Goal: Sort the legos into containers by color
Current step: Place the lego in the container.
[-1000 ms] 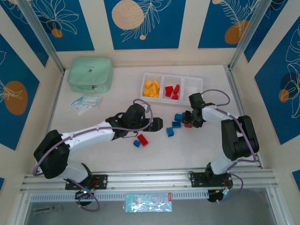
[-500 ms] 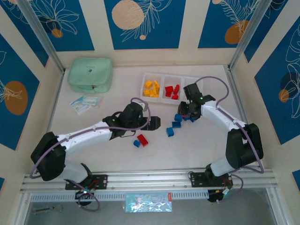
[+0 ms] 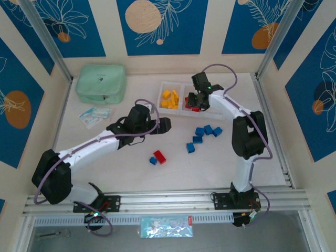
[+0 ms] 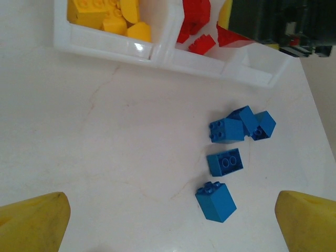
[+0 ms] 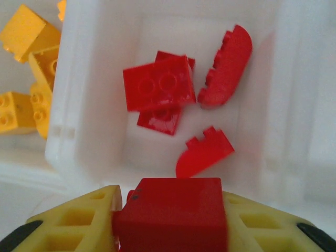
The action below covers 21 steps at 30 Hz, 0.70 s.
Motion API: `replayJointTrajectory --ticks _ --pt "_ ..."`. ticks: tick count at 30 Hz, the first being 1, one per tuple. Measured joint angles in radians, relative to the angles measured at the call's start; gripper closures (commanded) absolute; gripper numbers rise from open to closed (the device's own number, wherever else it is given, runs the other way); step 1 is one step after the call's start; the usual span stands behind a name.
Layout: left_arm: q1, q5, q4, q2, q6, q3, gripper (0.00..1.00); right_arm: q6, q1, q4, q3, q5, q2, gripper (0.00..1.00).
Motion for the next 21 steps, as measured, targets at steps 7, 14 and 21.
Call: replayJointTrajectory --ticks 7,14,21 --pt "0.031 0.005 0.001 0.000 0.000 0.000 0.00 -0.023 -0.005 -0.017 0.163 0.002 0.142 0.46" --pt "0.036 0.012 0.000 0.000 0.003 0.000 0.00 -0.036 -0.004 -0.037 0.171 0.002 0.143 0.35" --pt "0.038 0.016 -0.013 -0.027 0.011 0.000 0.00 -0.031 0.016 -0.053 0.103 -0.006 0.041 0.30"
